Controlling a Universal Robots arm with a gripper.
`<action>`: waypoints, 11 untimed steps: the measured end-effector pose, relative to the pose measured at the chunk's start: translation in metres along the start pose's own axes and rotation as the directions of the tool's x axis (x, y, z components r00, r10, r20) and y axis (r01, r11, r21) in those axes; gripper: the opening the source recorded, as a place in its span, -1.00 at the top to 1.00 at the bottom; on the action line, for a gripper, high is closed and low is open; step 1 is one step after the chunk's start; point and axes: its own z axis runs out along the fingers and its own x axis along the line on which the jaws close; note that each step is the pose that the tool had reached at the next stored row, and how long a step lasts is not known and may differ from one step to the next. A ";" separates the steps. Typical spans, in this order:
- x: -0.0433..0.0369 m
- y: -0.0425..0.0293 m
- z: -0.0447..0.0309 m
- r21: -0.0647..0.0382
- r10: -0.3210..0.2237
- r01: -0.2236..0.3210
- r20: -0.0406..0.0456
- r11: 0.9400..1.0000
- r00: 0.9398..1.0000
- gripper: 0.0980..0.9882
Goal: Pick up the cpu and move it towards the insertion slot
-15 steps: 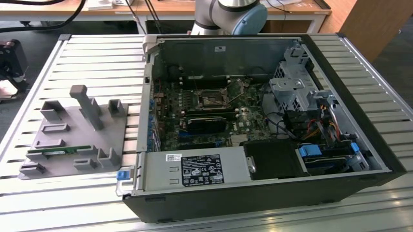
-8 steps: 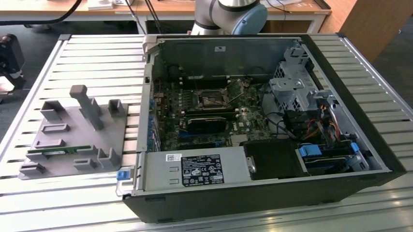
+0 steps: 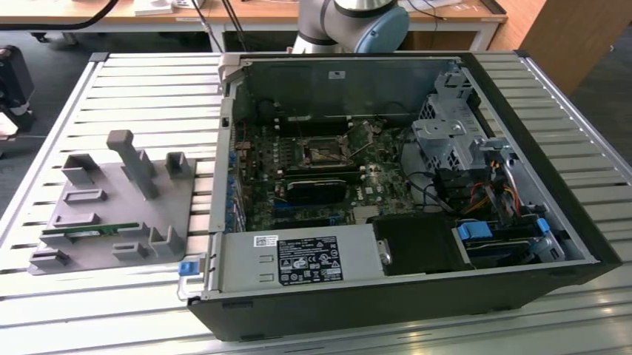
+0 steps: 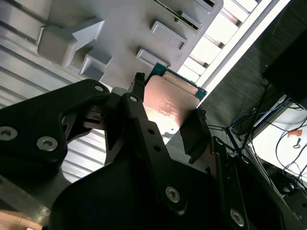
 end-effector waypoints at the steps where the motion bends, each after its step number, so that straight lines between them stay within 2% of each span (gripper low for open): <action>1: 0.0000 0.0001 -0.0014 0.000 0.000 0.000 0.000 1.000 1.000 0.00; 11: -0.0001 0.0008 -0.0171 0.000 0.000 0.000 0.000 1.000 1.000 0.00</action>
